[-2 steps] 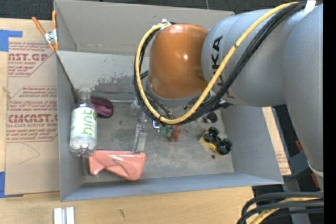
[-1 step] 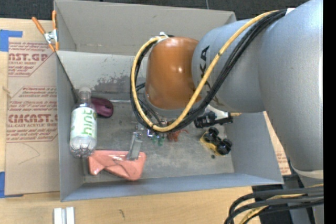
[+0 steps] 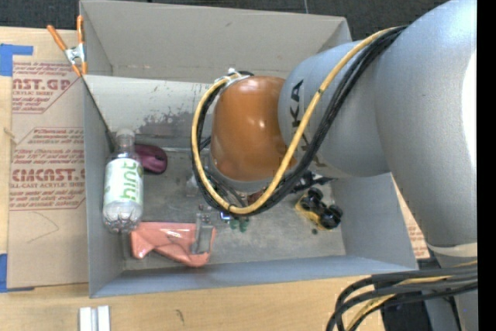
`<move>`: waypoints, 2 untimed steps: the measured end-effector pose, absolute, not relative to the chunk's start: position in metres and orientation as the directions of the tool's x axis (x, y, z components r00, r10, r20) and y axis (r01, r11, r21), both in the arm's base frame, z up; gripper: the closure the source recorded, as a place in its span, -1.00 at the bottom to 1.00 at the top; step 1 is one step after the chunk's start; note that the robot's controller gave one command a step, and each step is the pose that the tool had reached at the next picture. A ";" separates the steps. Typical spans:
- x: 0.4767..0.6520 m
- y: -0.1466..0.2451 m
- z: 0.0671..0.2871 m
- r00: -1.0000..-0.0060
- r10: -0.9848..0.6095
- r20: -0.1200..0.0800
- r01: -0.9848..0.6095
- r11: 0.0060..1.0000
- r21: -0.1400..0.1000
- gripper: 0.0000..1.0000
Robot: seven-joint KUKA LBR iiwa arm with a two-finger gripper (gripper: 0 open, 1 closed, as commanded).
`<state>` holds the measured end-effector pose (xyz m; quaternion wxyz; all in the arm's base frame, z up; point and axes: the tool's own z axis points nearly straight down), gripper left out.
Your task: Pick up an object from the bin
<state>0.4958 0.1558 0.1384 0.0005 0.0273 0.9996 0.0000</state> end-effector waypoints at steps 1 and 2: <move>0.504 0.167 0.110 -0.999 0.031 0.004 0.031 1.000 -0.001 -1.00; 0.483 0.172 0.076 -1.000 -0.026 0.012 -0.026 1.000 0.002 1.00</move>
Offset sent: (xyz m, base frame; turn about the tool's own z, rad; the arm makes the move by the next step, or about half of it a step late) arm -0.0112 0.0126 -0.0684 -0.0741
